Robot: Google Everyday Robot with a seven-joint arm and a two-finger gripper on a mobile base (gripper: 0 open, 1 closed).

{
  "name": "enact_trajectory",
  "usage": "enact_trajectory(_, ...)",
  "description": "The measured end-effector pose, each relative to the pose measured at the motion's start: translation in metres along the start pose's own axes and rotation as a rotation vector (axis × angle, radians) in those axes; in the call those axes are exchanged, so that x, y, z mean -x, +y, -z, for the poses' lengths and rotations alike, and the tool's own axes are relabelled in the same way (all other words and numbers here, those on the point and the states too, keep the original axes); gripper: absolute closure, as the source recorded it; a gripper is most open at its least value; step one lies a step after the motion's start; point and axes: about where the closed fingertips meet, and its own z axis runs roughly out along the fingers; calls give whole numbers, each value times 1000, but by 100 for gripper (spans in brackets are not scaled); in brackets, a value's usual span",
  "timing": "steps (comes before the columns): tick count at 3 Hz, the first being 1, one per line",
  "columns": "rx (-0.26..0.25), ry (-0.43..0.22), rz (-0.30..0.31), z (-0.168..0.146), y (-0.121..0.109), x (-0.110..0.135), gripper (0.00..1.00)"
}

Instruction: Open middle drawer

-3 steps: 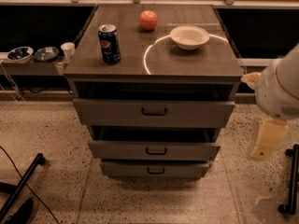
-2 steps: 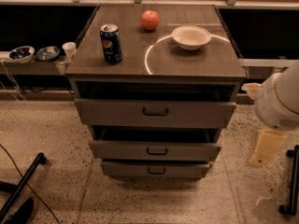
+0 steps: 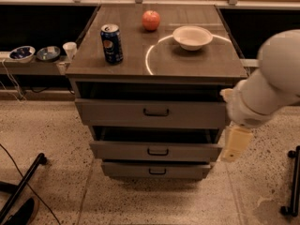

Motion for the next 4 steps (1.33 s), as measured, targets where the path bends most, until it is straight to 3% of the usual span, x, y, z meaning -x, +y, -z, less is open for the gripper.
enact_trajectory(1,60,-8,8,-71,-10,15,0)
enact_trajectory(2,152,-10,0,-160,-24,26,0)
enact_trajectory(3,148,-17,3,-161,-25,29,0)
enact_trajectory(4,122,11,-11,-188,-27,9,0)
